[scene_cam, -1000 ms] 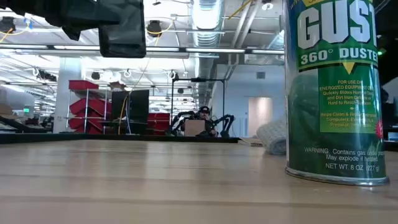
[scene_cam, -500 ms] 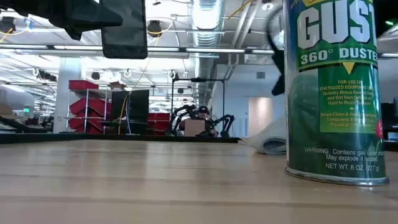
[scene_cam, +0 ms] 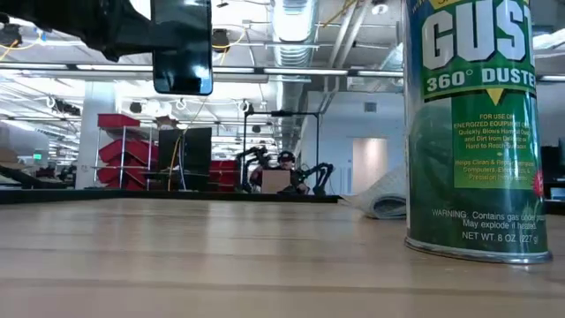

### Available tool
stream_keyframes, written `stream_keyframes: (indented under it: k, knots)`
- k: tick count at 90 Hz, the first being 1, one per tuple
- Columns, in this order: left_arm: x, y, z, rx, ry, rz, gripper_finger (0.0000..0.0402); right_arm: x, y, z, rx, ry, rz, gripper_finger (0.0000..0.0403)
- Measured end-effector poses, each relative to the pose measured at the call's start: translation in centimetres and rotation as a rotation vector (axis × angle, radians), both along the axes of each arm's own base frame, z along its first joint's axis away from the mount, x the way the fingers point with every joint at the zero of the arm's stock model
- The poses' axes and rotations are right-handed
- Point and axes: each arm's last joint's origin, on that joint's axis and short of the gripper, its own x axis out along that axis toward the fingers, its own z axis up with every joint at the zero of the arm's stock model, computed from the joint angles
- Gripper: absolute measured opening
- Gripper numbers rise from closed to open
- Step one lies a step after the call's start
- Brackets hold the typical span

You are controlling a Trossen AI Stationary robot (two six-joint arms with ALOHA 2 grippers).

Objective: Apply microfiber cloth
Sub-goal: Spray the back of the black cellphone using the white spray bottle

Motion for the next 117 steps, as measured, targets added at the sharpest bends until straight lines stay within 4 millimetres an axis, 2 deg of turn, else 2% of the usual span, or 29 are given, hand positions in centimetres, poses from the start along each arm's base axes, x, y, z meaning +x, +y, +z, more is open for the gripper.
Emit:
stream_keyframes:
  k: [14,28,44,56,67,76,100,117]
  knots:
    - [0.0,0.0,0.0,-0.009,-0.001,0.0,0.0003,-2.2,3.7,0.3,0.215,-0.025,0.171,0.0]
    - [0.0,0.0,-0.1,-0.027,-0.006,-0.014,0.0003,-2.7,8.1,-0.7,0.369,-0.076,0.308,0.0]
    - [0.0,-0.2,-0.1,-0.059,-0.014,-0.041,0.0003,-2.7,11.5,-4.2,0.479,-0.039,0.249,0.0]
    - [-0.1,-0.4,0.0,-0.073,-0.023,-0.052,0.0003,-1.5,13.7,-7.7,0.517,0.0,0.197,0.0]
    - [-0.1,-0.5,0.0,-0.089,-0.033,-0.055,0.0003,0.4,14.6,-9.9,0.519,-0.009,0.199,0.0]
    - [-0.1,-0.5,0.0,-0.106,-0.037,-0.067,0.0003,2.1,14.9,-10.8,0.523,-0.034,0.227,0.0]
    - [-0.1,-0.6,0.2,-0.112,-0.049,-0.071,0.0003,5.9,15.0,-10.3,0.52,-0.138,0.368,0.0]
    - [-0.1,-0.6,0.1,-0.1,-0.043,-0.072,0.0003,7.0,14.7,-9.9,0.504,-0.156,0.405,0.0]
